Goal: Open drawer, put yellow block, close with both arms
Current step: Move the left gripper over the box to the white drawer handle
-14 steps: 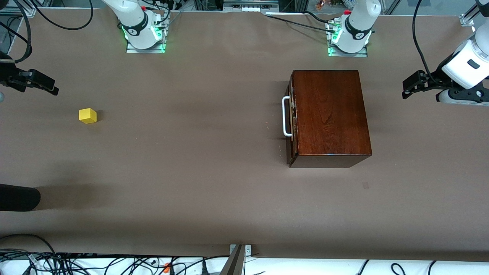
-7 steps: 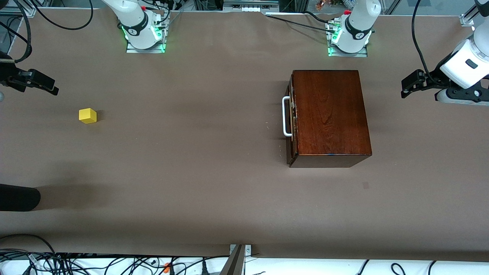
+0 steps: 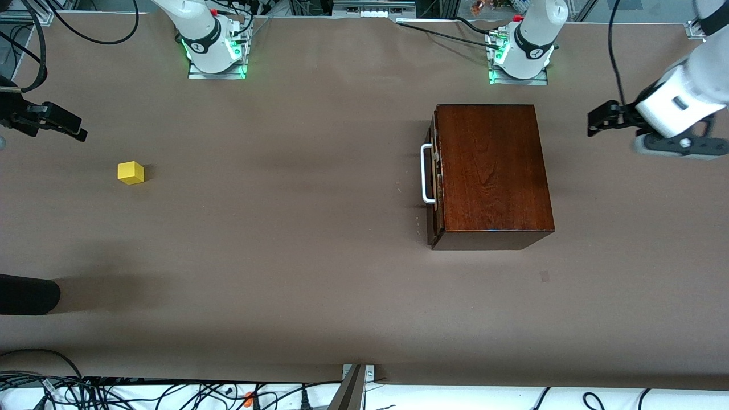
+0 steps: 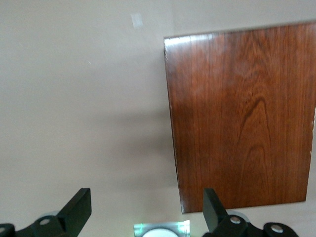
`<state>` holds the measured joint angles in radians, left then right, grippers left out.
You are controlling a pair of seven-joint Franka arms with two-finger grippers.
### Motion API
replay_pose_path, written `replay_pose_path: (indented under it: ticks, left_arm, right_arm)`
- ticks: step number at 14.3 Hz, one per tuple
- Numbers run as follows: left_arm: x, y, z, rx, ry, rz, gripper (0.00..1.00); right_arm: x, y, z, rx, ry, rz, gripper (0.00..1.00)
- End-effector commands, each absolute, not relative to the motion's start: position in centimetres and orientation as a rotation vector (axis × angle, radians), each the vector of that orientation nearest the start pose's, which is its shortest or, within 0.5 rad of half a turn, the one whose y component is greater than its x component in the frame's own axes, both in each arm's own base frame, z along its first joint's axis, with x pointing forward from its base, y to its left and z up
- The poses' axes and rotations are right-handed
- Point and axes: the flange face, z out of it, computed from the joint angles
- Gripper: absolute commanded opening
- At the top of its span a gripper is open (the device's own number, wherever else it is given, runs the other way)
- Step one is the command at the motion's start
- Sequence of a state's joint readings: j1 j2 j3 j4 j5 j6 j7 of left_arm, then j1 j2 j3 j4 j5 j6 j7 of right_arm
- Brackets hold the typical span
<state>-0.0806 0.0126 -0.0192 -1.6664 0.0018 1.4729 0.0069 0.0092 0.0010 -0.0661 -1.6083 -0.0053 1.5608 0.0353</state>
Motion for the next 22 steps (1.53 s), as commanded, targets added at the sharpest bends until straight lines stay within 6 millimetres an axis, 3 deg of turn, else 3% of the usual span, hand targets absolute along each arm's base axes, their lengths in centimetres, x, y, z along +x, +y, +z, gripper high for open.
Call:
replay_pose_path:
  ticks: [1,4,7,12,16,18,22]
  left_arm:
    - [54.5,-10.7,54.6,-3.102,0.304,0.405,1.0]
    - [54.7,-18.2,52.2,-3.109,0.294,0.361,1.0]
    - [54.2,-24.3,50.3,-3.125,0.239,0.316,1.0]
    - [52.8,-32.5,46.3,-3.136,0.075,0.274,1.0]
    - [50.4,-39.0,42.2,-3.087,-0.004,0.217,1.0]
    - [49.3,-41.2,40.1,-3.036,0.023,0.17,1.0]
    - [49.5,-42.0,36.7,-3.001,0.057,0.119,1.0]
  right_arm:
    - [54.6,-2.9,61.3,-3.128,0.149,0.062,1.0]
    - [54.6,-2.7,61.3,-3.127,0.149,0.062,1.0]
    - [54.6,-2.9,61.2,-3.127,0.154,0.065,1.0]
    - [54.7,-3.1,61.2,-3.126,0.168,0.06,1.0]
    - [54.7,-3.1,61.1,-3.126,0.17,0.065,1.0]
    - [54.7,-3.0,61.2,-3.126,0.168,0.06,1.0]
    - [54.7,-3.1,61.3,-3.126,0.17,0.058,1.0]
